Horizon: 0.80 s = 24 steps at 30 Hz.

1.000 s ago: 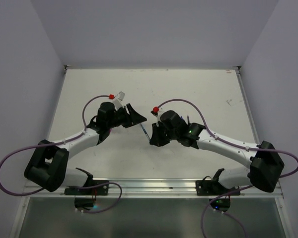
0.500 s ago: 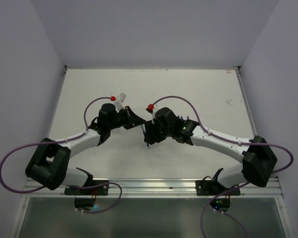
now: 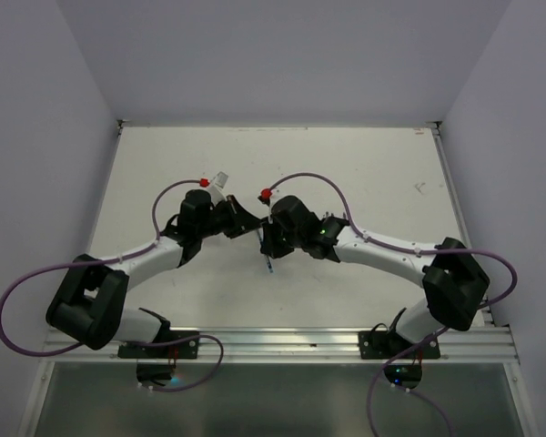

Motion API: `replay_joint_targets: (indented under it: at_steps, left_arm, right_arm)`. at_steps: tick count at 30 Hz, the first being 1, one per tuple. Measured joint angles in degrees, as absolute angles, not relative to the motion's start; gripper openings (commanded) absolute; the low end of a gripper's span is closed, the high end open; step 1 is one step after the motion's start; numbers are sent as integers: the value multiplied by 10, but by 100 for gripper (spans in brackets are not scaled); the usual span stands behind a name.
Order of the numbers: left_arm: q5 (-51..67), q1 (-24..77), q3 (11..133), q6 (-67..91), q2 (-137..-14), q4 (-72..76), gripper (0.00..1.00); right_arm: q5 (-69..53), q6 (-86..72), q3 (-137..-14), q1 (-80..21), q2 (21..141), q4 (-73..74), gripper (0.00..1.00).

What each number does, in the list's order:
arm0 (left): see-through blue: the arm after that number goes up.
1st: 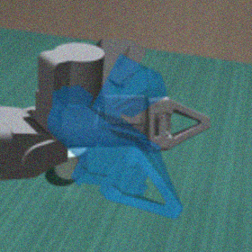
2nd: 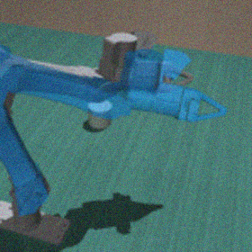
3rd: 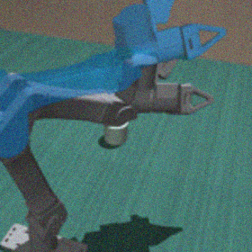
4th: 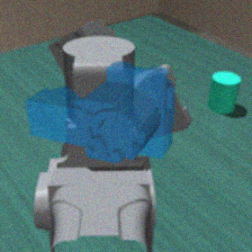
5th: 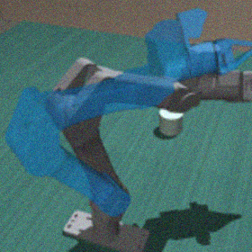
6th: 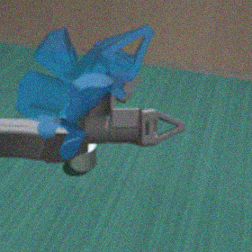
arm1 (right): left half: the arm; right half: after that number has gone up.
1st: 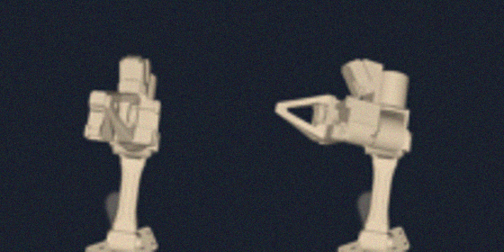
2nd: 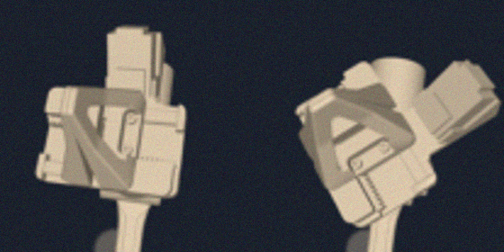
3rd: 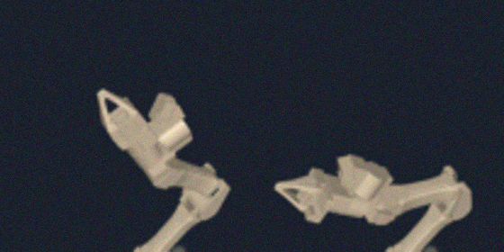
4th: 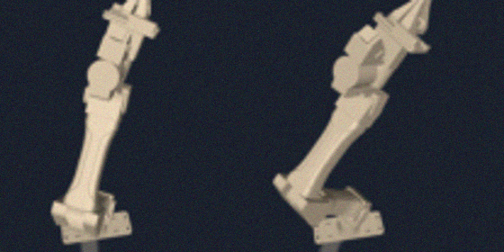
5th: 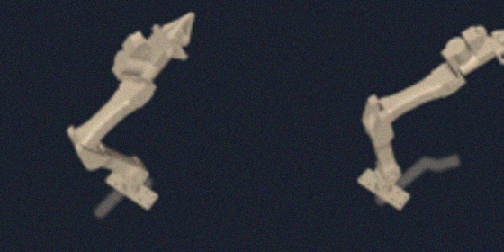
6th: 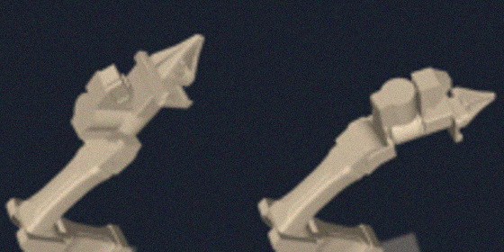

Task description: Open the pen caps

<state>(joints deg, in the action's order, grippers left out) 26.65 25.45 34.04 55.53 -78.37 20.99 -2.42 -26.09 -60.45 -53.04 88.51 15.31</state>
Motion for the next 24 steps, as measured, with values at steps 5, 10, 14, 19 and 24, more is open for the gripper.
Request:
replay_joint_targets:
  at_steps: [5, 10, 14, 19, 24]
  left_arm:
    - [286, 220, 353, 593, -790, 175, 0]
    - [281, 146, 433, 604, -813, 185, 0]
    - [269, 130, 473, 570, -811, 171, 0]
    - [177, 131, 475, 480, -771, 49, 0]
    - [31, 118, 440, 403, -713, -68, 0]
  right_arm:
    - [12, -277, -562, -559, 864, 98, 0]
    - [0, -295, -491, -612, 852, 128, 0]
    - [13, -299, -477, -612, 842, 168, 0]
    - [20, -286, -489, -541, 797, 198, 0]
    - [21, -254, -525, -392, 761, 230, 0]
